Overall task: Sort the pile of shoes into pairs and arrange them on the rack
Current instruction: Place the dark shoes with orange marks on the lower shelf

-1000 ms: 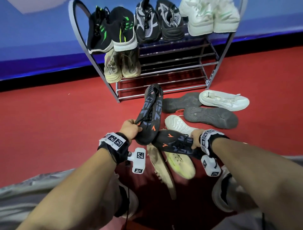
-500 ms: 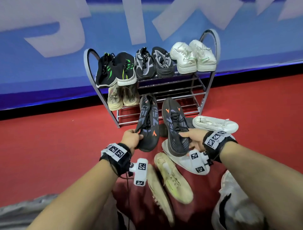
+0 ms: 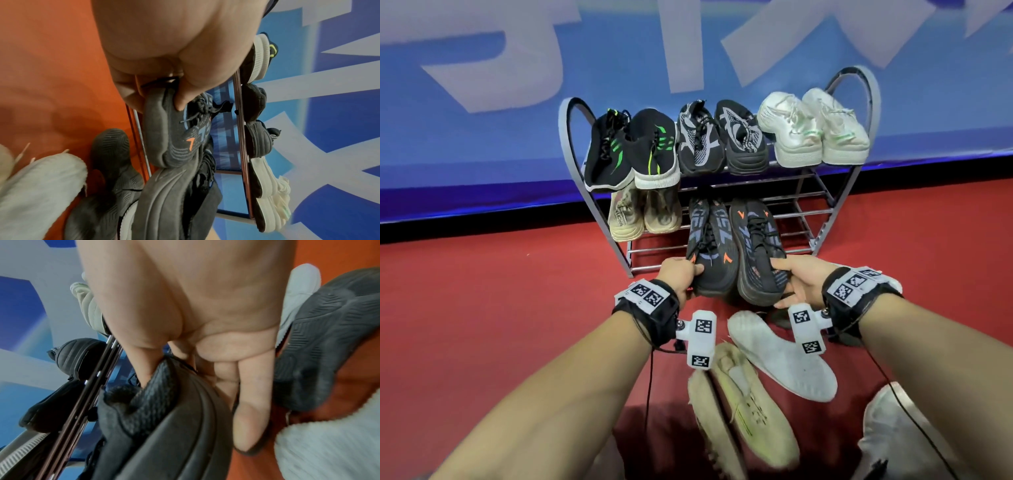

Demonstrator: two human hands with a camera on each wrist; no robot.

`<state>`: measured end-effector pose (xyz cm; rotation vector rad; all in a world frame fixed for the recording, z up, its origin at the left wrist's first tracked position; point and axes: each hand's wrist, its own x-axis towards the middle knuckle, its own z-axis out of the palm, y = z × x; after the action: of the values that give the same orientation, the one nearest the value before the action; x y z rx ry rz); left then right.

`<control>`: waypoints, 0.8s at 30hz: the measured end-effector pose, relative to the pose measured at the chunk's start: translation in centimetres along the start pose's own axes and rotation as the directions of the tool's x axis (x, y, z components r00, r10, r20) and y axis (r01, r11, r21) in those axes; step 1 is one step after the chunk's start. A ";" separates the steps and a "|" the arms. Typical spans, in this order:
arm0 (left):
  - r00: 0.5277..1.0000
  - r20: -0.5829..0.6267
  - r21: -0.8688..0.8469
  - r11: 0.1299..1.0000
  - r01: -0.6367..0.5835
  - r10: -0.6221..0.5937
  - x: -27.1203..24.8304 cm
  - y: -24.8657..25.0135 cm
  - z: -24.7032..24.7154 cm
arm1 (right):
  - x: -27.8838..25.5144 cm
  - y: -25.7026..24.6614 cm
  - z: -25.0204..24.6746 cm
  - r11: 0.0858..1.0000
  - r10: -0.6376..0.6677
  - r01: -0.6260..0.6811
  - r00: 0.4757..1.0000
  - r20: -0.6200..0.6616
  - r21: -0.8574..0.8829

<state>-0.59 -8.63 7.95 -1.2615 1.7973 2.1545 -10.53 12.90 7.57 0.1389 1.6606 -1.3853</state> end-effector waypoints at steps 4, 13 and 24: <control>1.000 -0.002 0.002 1.000 0.007 -0.007 3.3 1.8 0.1 | 2.8 -2.5 -0.6 0.999 -0.034 0.033 0.999 -0.018 -0.011; 0.997 -0.010 0.039 0.997 0.071 -0.070 11.6 4.4 1.5 | 8.6 -8.7 -1.7 0.994 -0.033 0.026 0.997 -0.065 -0.109; 0.987 -0.146 -0.160 0.983 -0.085 0.062 13.9 3.7 3.3 | 13.1 -7.9 -1.3 0.973 -0.210 0.183 0.956 -0.204 -0.142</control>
<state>-13.47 -13.07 2.28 -1.4383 1.7722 2.3541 -23.37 5.20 3.96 0.0569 1.9817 -1.4525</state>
